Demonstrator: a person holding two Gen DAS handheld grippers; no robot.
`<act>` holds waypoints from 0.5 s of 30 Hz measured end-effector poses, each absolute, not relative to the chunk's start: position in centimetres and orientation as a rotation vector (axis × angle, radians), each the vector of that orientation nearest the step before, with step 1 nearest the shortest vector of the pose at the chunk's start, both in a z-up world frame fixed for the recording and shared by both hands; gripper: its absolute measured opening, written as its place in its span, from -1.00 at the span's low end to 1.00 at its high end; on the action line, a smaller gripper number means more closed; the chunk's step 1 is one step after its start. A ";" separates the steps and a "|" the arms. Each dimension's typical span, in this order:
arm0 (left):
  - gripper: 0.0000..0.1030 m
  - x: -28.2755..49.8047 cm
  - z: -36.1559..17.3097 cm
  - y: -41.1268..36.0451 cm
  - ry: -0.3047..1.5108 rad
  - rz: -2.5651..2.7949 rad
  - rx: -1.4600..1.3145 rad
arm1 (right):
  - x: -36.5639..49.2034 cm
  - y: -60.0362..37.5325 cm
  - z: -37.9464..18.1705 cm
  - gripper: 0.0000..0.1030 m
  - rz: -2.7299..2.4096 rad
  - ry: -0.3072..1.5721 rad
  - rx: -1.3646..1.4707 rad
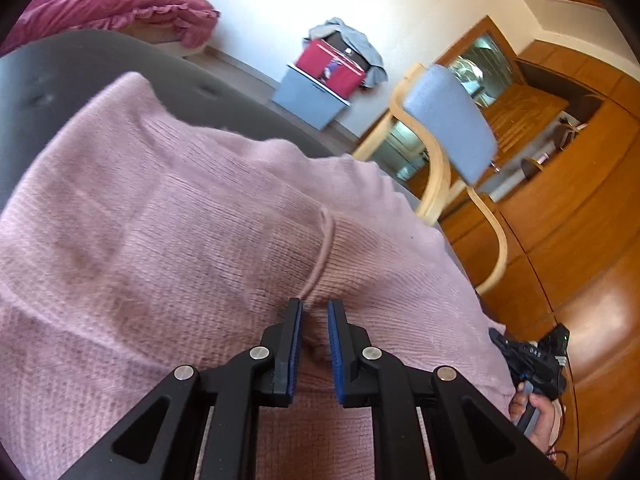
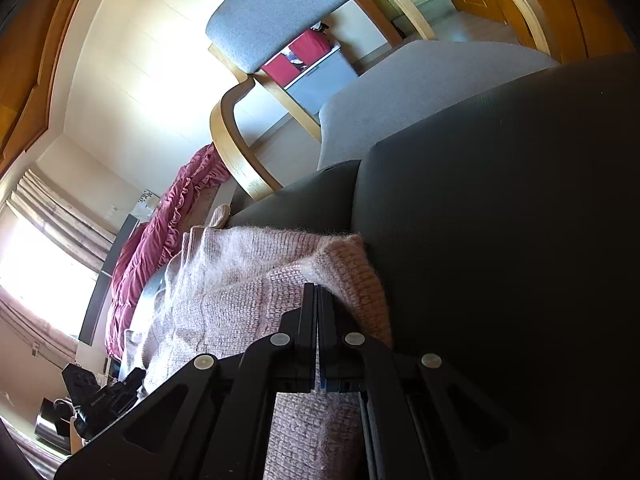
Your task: Fold clothes
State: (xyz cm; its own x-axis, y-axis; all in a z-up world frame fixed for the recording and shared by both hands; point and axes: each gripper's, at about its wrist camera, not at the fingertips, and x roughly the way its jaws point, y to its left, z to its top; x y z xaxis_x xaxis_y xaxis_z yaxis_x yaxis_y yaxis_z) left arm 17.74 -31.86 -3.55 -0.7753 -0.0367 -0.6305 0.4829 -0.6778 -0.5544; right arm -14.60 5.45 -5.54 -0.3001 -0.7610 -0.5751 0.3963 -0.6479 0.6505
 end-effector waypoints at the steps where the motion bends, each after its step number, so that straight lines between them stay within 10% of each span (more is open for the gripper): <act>1: -0.65 17.6 -3.0 -31.5 1.024 -2.479 0.857 | -14.6 5.4 -5.5 -1.00 -2.006 -0.505 1.183; 11: -0.59 9.0 -2.2 -23.5 0.418 -2.650 1.076 | -14.4 5.5 -5.6 -1.00 -1.992 -0.520 1.183; 15: -0.58 9.7 -2.7 -25.0 0.575 -2.671 1.022 | -14.3 5.4 -5.5 -1.00 -1.997 -0.516 1.184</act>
